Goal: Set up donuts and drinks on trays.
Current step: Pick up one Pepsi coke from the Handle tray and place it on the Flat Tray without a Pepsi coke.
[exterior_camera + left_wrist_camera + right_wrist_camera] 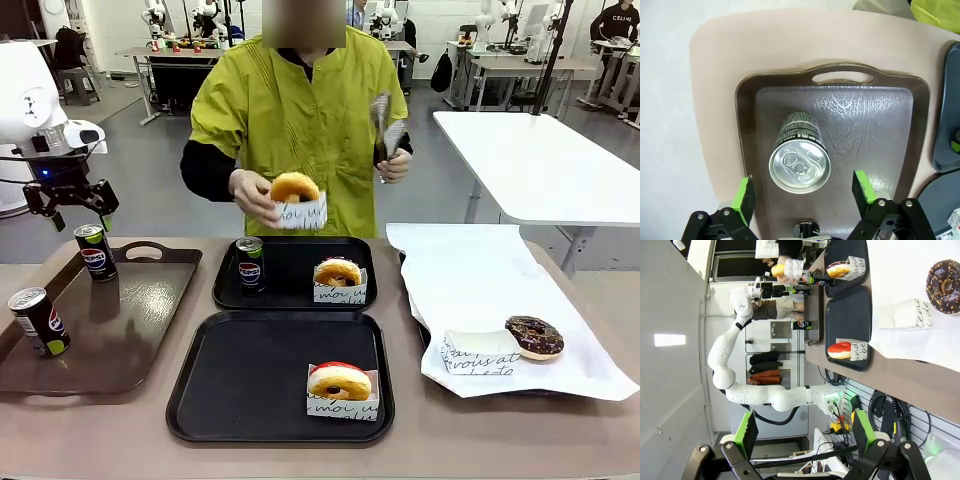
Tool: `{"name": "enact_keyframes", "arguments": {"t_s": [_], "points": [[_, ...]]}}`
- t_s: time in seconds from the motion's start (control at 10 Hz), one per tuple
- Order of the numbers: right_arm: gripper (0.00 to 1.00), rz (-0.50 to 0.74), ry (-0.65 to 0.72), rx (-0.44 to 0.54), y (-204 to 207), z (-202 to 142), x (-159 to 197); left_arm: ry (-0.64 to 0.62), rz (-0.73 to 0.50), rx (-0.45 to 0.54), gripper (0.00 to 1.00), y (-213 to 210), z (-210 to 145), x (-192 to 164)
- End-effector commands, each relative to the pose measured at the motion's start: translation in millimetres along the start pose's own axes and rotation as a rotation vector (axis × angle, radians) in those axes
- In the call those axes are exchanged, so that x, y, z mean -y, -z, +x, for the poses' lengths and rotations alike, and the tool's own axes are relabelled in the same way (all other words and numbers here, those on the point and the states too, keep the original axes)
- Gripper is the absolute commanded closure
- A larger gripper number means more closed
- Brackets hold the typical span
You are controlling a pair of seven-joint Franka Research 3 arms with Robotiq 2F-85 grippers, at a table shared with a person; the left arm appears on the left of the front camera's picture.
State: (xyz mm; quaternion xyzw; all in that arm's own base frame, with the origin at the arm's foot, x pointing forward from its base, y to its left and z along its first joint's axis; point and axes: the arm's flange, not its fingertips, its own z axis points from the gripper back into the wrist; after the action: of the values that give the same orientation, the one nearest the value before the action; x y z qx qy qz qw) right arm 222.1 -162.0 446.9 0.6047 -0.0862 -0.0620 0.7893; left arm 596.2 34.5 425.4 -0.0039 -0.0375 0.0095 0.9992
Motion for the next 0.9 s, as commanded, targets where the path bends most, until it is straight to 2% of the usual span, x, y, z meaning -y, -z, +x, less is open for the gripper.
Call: {"name": "enact_keyframes", "arguments": {"t_s": [0.0,0.6,0.7,0.8], "points": [[0.0,0.007,-0.004,0.0,0.8,-0.9,0.4,0.027,-0.036,-0.001,0.0,13.0,2.9,-9.7],[0.0,0.007,-0.004,0.0,0.8,-0.9,0.4,0.045,-0.059,-0.005,0.0,32.4,9.7,-9.3],[0.0,0.007,-0.004,0.0,0.8,-0.9,0.4,0.055,-0.059,0.0,0.53,31.0,12.6,-9.0],[0.0,0.007,-0.004,0.0,0.8,-0.9,0.4,0.054,-0.063,0.008,0.54,30.3,11.3,-9.8]]}}
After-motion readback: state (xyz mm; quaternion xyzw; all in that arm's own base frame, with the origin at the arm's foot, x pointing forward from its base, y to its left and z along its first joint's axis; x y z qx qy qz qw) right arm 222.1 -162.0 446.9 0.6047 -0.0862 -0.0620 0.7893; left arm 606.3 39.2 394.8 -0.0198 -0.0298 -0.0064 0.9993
